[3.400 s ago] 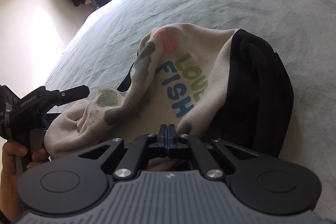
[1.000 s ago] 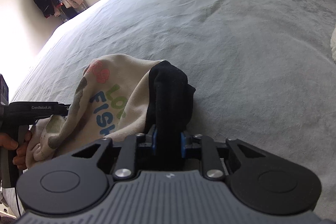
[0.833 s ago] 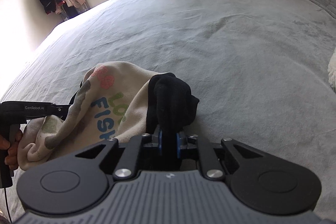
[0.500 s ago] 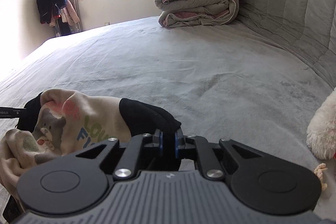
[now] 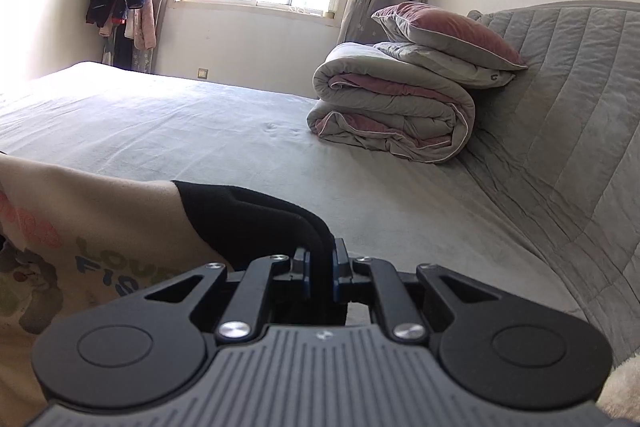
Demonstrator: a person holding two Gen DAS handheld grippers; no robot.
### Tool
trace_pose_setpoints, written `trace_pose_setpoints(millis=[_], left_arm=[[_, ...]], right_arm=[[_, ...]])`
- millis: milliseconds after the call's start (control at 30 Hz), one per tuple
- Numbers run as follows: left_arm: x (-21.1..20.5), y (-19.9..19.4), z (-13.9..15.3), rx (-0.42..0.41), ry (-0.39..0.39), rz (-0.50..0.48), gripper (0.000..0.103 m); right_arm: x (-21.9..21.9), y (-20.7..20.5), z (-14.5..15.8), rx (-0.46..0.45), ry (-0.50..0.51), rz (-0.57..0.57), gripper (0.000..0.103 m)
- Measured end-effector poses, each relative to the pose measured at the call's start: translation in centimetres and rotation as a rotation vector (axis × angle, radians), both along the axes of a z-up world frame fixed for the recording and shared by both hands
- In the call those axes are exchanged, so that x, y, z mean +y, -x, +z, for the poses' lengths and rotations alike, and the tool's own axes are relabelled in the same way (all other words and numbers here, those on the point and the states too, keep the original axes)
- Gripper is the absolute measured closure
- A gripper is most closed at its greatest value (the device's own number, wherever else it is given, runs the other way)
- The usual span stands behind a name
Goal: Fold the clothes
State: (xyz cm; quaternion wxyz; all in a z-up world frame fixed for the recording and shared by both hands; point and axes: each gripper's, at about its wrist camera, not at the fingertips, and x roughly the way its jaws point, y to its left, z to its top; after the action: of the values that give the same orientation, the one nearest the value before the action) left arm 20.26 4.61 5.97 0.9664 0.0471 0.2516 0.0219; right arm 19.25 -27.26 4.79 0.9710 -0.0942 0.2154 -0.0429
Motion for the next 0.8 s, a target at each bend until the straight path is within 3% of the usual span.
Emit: trace_pose_setpoints(millis=[367,467,500,600,667,733,800], left_arm=[[1.5,-4.3,-5.2,0.07,0.066,0.07,0.093],[1.9,-4.4,-6.0,0.089,0.088,0.073,0.092],[2.0,-4.3,-6.2,0.095,0.095,0.072,0.091],[2.2,-4.0,-6.5,0.121,0.118,0.067,0.086],[2.1,-3.6,-6.5,0.146,0.129,0.063,0.079],[2.2,-3.0,-6.6,0.168,0.147,0.057,0.069],[2.2,-2.4,-6.7,0.196,0.178,0.05,0.061]], right_arm=[[2.5,-5.0,-5.9,0.115,-0.033,0.009,0.092],[2.9,-5.2,-6.9,0.136,-0.06,0.009,0.089],[3.0,-5.2,-7.1,0.142,-0.069,0.007,0.083],[3.1,-5.1,-7.3,0.173,-0.089,0.006,0.082],[3.3,-4.7,-7.2,0.187,-0.101,0.006,0.073],[3.3,-4.0,-6.9,0.184,-0.111,0.008,0.05],[3.4,-3.2,-6.7,0.189,-0.117,0.019,0.048]])
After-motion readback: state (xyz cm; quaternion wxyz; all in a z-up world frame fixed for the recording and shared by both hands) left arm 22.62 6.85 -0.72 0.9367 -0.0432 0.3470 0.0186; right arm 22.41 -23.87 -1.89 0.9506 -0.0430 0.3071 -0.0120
